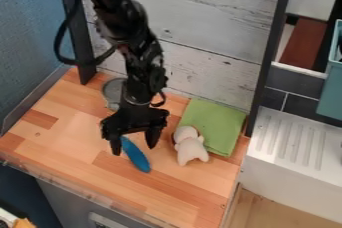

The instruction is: Grab the fork

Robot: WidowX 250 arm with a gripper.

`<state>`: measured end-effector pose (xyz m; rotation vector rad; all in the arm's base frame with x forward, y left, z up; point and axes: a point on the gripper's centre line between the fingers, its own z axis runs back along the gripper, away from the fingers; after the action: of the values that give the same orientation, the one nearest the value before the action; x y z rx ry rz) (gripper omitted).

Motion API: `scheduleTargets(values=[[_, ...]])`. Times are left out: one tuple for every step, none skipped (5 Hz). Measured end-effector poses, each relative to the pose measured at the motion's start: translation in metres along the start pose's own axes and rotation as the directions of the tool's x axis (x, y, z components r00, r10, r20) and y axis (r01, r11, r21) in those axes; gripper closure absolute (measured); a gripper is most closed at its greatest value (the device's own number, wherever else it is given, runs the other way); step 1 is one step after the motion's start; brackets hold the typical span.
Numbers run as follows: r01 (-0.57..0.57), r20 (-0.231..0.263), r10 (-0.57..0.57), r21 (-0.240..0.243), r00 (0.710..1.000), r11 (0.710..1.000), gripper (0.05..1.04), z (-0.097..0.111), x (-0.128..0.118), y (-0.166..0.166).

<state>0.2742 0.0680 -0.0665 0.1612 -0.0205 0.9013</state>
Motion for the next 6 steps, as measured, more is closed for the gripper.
scheduleTargets(values=[[-0.044, -0.075, 0.039, -0.074, 0.996, 0.996, 0.083, -0.018, 0.000, 0.002], [-0.054, -0.053, 0.048, -0.118, 0.997, 0.992, 0.083, -0.021, 0.003, 0.001], [-0.061, -0.031, 0.057, -0.136, 0.998, 0.989, 0.113, -0.023, 0.006, -0.002], [-0.040, 0.011, 0.041, -0.089, 0.999, 0.995, 0.391, -0.030, 0.003, -0.005], [-0.037, 0.021, 0.039, -0.091, 0.999, 0.995, 0.622, -0.030, 0.002, -0.008], [-0.035, 0.017, 0.037, -0.093, 0.999, 0.995, 0.633, -0.030, 0.001, -0.008]])
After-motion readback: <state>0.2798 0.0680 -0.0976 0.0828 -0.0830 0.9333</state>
